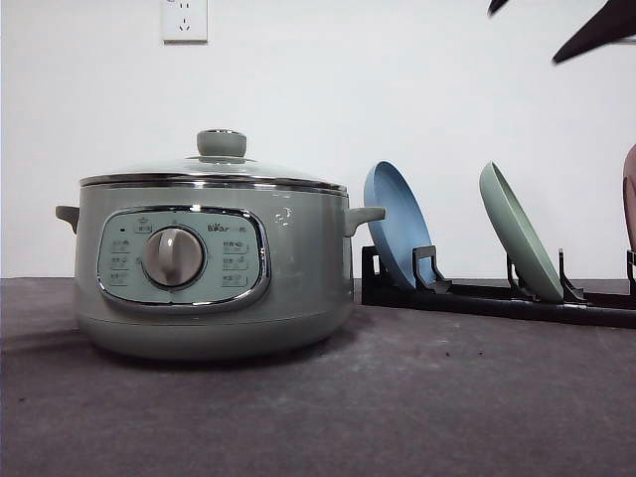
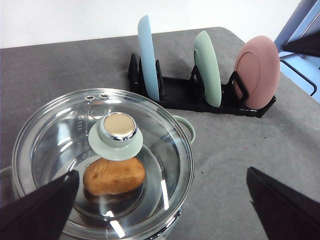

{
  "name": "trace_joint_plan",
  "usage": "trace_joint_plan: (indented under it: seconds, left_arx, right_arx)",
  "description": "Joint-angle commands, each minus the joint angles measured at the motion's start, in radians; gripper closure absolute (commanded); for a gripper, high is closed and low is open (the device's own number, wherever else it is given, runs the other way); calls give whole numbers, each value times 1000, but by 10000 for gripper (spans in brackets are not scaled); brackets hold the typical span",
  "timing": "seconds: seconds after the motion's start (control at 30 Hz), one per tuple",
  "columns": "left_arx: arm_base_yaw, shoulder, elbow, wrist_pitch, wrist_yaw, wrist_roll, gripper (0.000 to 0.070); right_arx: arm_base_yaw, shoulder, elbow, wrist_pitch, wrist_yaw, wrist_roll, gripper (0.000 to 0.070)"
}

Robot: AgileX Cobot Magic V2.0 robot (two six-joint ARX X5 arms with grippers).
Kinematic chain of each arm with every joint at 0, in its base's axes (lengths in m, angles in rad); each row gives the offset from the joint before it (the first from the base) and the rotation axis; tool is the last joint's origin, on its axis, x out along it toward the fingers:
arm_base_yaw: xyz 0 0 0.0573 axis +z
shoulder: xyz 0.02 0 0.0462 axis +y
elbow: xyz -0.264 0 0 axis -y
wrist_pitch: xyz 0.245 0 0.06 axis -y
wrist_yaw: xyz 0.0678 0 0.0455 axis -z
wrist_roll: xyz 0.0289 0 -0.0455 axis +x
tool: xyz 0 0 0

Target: Transfer potato from steamer to green plate

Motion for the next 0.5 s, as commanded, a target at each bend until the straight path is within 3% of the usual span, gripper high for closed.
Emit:
trace_joint_plan:
  seconds: [0.0, 0.23, 0.47]
  left_arx:
    - [-4, 10, 19, 10, 5, -2, 0]
    - [-4, 10, 19, -17, 5, -1, 0]
    - [-7, 10, 19, -102, 5, 13, 0]
  right_arx:
    - [3, 77, 68, 3, 21, 10, 110]
    - [3, 329, 278, -37, 122, 10, 110]
    - [3, 473, 365, -21, 162, 10, 110]
